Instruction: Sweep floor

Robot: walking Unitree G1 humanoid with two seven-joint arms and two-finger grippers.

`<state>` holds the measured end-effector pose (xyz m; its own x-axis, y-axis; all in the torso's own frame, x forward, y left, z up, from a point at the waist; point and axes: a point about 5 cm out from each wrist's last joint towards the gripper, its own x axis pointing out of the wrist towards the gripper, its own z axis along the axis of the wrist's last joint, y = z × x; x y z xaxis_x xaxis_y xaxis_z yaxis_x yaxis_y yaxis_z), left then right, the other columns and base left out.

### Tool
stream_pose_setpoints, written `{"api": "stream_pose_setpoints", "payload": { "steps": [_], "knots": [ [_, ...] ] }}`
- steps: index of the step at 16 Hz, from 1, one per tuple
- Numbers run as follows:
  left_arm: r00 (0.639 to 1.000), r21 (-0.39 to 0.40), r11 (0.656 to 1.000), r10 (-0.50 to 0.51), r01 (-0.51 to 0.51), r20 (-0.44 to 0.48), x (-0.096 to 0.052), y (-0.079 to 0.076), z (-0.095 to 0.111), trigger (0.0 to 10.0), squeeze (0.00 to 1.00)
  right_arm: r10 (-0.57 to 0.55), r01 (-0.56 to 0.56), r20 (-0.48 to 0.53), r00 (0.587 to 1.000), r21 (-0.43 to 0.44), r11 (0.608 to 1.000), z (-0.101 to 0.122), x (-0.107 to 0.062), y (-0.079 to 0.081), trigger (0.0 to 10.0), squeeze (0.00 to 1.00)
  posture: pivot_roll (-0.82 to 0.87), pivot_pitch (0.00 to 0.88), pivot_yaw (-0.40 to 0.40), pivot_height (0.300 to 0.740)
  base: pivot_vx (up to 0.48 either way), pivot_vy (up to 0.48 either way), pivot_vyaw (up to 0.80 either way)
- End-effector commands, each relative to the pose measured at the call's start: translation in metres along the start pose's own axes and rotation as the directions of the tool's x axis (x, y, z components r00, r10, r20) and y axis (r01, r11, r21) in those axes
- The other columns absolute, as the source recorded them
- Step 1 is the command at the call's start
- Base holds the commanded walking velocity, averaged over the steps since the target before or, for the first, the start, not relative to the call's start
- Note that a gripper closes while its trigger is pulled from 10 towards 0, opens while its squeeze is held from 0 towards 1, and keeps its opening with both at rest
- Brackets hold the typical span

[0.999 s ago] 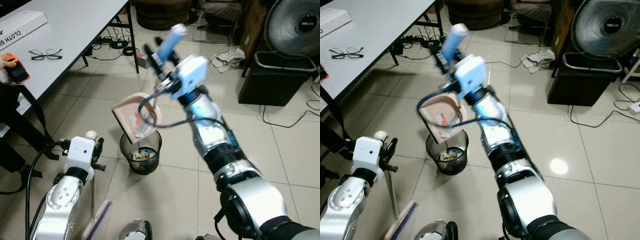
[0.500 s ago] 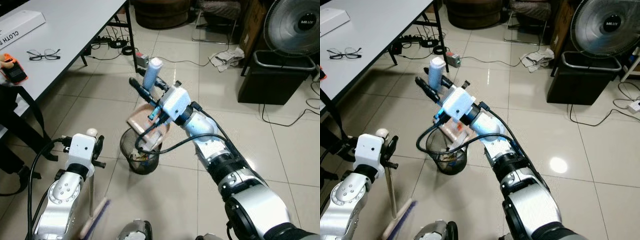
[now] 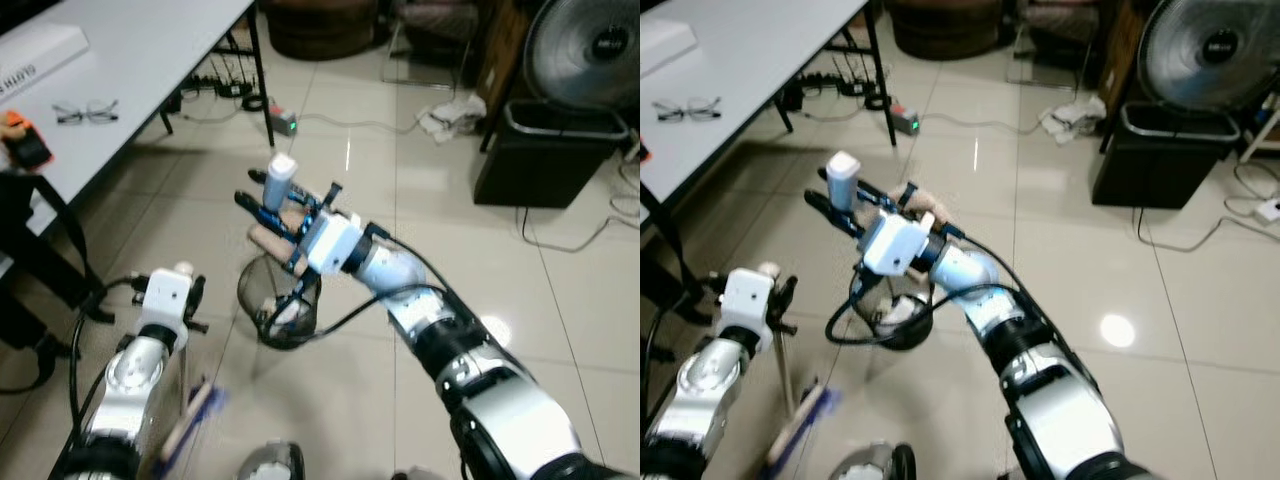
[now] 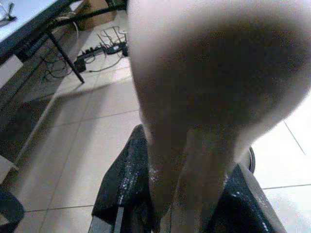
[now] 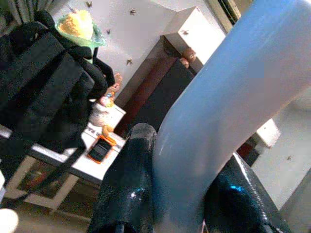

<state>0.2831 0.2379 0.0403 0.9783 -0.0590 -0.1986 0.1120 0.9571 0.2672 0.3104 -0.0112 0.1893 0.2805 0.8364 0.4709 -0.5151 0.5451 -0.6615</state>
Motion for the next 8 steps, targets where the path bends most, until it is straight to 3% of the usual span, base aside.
{"api": "stream_pose_setpoints", "payload": {
  "steps": [1, 3, 5, 6, 8],
  "knots": [
    [0.99, -0.014, 1.0, 0.003, -0.005, -0.144, -0.008, 0.007, -0.028, 10.0, 0.0, -0.038, 0.055, 0.141, 0.989, -0.119, 0.991, 0.023, 0.011, -0.025, 10.0, 0.0, 0.11, 0.077, 0.085, 0.74, 0.0, 0.0, 0.0],
    [0.984, -0.035, 0.999, -0.007, 0.001, -0.179, -0.006, 0.011, -0.031, 10.0, 0.0, -0.156, 0.177, 0.144, 0.977, -0.144, 0.974, 0.029, 0.007, -0.053, 10.0, 0.0, 0.1, 0.069, 0.084, 0.74, 0.0, 0.0, 0.0],
    [0.98, -0.065, 0.998, -0.033, 0.02, -0.198, -0.007, 0.017, -0.034, 10.0, 0.0, -0.387, 0.386, 0.029, 0.921, -0.178, 0.905, 0.023, -0.017, -0.098, 10.0, 0.0, 0.07, 0.051, 0.081, 0.74, 0.0, 0.0, 0.0],
    [0.977, -0.077, 0.997, -0.029, 0.012, -0.211, -0.008, 0.023, -0.035, 10.0, 0.0, -0.514, 0.495, -0.049, 0.856, -0.207, 0.844, 0.019, -0.039, -0.12, 10.0, 0.0, 0.06, 0.043, 0.082, 0.74, 0.0, 0.0, 0.0],
    [0.975, -0.1, 0.995, 0.003, -0.026, -0.223, -0.008, 0.032, -0.035, 10.0, 0.0, -0.667, 0.626, -0.171, 0.725, -0.238, 0.742, 0.012, -0.079, -0.139, 10.0, 0.0, 0.05, 0.032, 0.08, 0.74, 0.0, 0.0, 0.0]
  ]
}}
